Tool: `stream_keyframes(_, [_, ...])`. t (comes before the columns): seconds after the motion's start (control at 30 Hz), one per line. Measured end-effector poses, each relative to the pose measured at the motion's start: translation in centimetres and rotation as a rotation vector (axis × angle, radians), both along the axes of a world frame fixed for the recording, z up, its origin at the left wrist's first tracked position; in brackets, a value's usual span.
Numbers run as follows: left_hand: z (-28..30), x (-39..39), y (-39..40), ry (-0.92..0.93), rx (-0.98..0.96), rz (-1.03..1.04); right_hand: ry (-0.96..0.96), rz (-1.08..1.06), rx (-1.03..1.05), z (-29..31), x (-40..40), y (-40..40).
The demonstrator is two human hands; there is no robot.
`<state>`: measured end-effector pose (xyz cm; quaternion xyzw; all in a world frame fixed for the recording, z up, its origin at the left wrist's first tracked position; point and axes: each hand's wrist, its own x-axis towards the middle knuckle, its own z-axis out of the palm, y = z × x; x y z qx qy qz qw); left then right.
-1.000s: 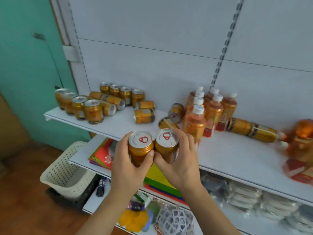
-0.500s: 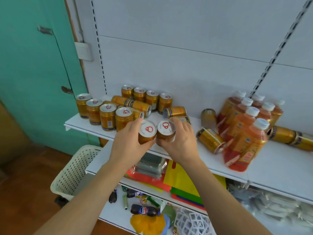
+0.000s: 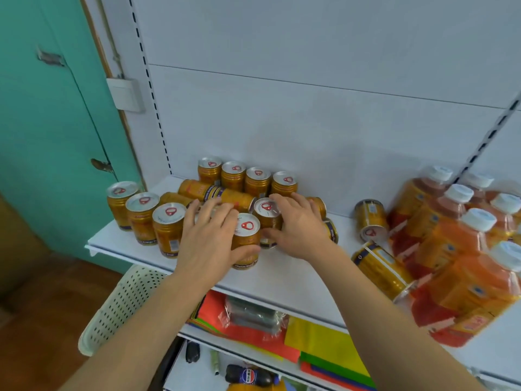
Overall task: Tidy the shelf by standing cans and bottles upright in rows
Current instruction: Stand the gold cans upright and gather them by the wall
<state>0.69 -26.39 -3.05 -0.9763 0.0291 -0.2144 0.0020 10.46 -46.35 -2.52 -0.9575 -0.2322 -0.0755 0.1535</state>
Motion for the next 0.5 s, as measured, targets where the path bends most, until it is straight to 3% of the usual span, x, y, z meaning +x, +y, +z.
stream_keyframes(0.23, [-0.5, 0.1, -0.3, 0.027, 0.070, -0.005, -0.027, -0.056, -0.168, -0.9, 0.0, 0.4])
stream_keyframes(0.5, [1.3, 0.2, -1.1, 0.008, -0.007, -0.060, -0.128, -0.237, -0.122, 0.9, -3.6, -0.4])
